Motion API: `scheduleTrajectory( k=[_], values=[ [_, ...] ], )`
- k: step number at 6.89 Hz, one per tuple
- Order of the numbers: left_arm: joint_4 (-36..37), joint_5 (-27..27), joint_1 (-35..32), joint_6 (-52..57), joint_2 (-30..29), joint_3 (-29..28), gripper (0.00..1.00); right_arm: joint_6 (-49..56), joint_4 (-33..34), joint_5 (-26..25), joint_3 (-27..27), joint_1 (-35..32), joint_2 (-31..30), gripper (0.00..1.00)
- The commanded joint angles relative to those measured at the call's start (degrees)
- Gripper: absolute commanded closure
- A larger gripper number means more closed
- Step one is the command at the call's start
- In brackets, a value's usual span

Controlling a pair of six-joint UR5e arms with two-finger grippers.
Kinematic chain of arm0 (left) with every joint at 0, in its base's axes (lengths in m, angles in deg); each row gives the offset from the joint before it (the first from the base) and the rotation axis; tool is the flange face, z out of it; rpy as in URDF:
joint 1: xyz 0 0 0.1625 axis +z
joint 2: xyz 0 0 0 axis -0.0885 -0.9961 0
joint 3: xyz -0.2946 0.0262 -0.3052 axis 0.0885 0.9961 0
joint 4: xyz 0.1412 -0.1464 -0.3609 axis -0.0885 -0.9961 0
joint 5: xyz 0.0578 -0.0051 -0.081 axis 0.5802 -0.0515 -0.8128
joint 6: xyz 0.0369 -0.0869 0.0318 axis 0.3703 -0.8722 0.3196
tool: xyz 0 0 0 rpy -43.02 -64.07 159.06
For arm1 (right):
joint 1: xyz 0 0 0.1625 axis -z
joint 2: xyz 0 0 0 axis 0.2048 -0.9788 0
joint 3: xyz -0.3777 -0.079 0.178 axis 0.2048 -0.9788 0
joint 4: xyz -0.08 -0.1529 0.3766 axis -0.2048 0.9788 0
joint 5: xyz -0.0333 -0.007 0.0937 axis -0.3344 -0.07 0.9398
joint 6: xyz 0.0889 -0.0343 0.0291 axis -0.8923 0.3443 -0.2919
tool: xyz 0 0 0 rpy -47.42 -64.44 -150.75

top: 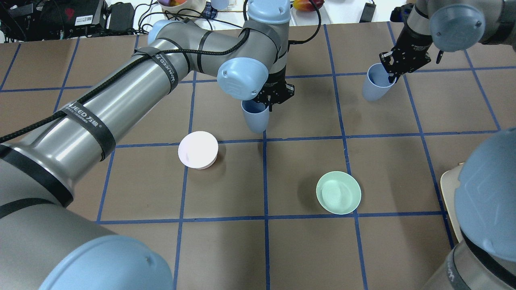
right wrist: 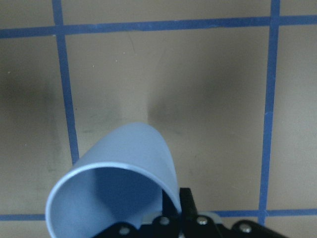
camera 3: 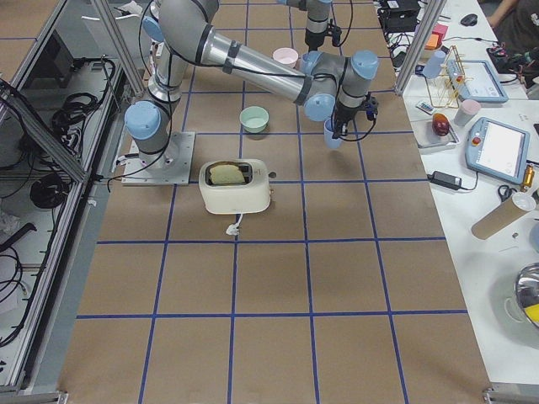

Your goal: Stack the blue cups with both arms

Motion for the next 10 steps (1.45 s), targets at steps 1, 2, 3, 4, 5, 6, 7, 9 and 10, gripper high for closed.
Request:
scheduleTrajectory(
  k=[1,2,3,4,5,6,7,9,10],
  values=[
    [0.6,-2.9,-0.7,-0.7,-0.2,2.3,1.00,-1.2,-3.5,0.1,0.1,-0.3,-3.2,1.00],
    [0.7,-2.7,-0.6,0.1,-0.8,2.6,1.00,-2.0,-5.5,0.6,0.1,-0.6,-4.2,1.00],
    [0.7,-2.4,-0.6,0.5,-0.8,2.8,0.01,-2.0,-6.6,0.8,0.1,-0.9,-5.6,1.00],
    [0.8,-2.6,-0.1,1.4,0.7,2.9,0.00,-3.0,-6.9,0.9,0.1,-2.5,-6.5,1.00],
    [-0.2,-3.0,0.6,1.7,2.8,1.7,0.00,-6.8,-6.9,0.9,0.1,-4.7,-7.2,1.00],
    [-4.5,-3.0,2.3,2.1,6.7,1.6,0.00,-9.4,-7.4,0.9,0.1,-7.0,-7.7,1.00],
    [-11.6,-2.9,5.7,9.5,11.0,2.3,0.00,-13.0,-9.5,1.1,0.2,-9.4,-8.9,1.00],
    [-17.4,-3.0,11.5,15.3,19.8,2.3,0.00,-21.2,-11.9,4.5,0.4,-17.2,-10.4,1.00],
    [-20.1,-2.6,17.2,19.8,23.2,2.5,0.00,-26.2,-11.6,4.9,0.4,-21.8,-10.2,1.00]
  ],
)
